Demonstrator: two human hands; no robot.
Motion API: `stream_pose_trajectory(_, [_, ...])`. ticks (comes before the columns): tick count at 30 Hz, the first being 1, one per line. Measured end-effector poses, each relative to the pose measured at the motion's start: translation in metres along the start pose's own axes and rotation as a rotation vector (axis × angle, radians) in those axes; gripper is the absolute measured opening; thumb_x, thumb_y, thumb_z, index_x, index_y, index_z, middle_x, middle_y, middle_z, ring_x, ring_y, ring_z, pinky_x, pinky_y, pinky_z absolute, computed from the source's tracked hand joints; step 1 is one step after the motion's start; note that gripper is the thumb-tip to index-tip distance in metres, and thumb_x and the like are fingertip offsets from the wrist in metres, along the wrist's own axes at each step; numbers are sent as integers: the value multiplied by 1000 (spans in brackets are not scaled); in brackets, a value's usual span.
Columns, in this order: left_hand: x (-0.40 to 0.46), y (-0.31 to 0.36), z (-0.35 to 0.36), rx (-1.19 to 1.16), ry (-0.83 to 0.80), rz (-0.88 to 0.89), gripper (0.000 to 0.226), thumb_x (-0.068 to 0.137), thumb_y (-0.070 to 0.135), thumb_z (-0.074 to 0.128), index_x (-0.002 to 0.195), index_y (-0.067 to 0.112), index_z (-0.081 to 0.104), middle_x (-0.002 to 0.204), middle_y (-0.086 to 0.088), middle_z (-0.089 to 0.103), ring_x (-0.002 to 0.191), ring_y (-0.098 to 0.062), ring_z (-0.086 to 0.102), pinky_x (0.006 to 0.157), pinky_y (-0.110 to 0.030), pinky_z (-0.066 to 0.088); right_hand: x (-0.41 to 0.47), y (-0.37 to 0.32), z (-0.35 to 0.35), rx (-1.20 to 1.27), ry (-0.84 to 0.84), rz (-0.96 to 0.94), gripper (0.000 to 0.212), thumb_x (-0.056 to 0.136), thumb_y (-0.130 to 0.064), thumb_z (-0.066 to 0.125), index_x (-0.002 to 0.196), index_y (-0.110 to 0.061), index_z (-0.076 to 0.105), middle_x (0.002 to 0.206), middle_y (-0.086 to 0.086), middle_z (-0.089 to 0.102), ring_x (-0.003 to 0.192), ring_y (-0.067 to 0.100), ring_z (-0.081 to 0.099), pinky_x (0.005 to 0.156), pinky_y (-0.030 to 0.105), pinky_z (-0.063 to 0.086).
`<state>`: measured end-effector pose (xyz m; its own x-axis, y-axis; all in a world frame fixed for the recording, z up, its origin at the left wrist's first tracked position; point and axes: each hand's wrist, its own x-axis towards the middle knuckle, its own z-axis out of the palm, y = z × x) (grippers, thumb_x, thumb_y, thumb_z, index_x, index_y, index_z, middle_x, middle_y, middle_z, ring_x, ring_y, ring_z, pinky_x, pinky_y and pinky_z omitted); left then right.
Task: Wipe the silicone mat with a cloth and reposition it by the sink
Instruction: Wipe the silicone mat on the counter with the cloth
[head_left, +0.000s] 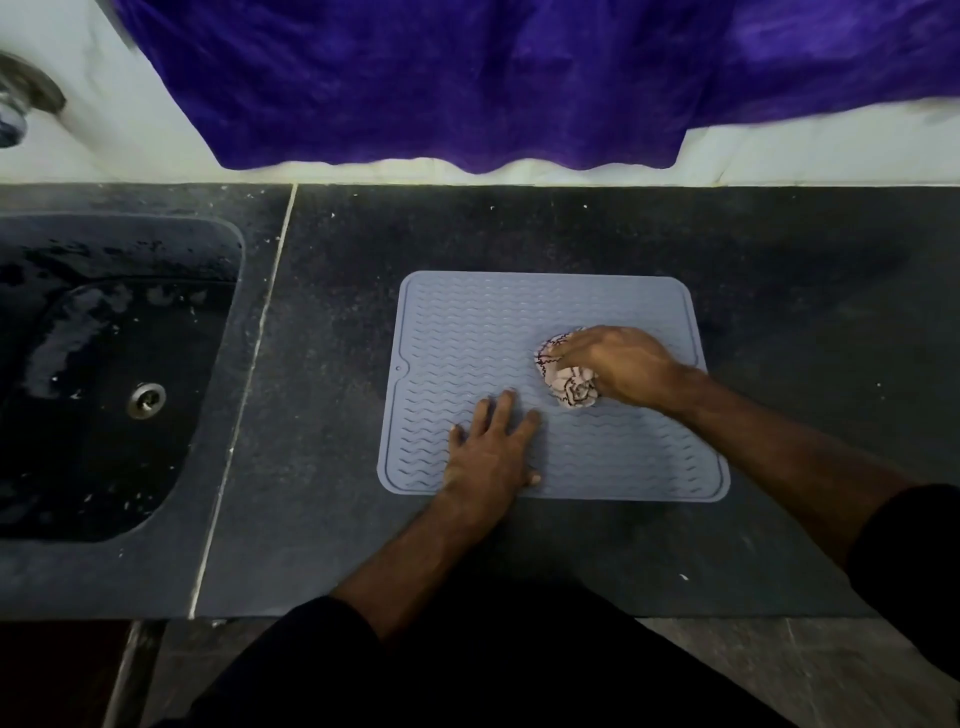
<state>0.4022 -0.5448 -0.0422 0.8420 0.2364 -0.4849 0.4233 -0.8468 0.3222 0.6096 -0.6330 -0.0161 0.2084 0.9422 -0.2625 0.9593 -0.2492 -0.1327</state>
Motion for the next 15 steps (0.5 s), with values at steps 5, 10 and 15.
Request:
stream_pose_trajectory(5, [-5,-13,-7,-57,31,13,89,88,44,62,152,36,1,160,3,-18,147,-26,-11,117,-54,6,1,1,2,64,-14,13,59,77,-9,72,131,-25,54,139,0,53,131,22,44,109,41,37])
stream_pose_trajectory(10, [-16,-41,-7,-16,83,-63,86,88,43,63,152,39,6,161,2,-14,148,-27,-8,117,-51,7,22,-19,-1,266,89,-12,59,73,-9,76,128,-22,58,136,3,56,127,26,49,108,42,38])
stream_pose_trajectory(15, [-17,-46,-1,-5,49,-77,87,85,40,66,152,37,11,161,1,-11,148,-29,-6,117,-54,16,61,-65,7,125,92,-212,51,86,-19,64,135,-22,51,145,-1,46,136,22,38,115,34,25])
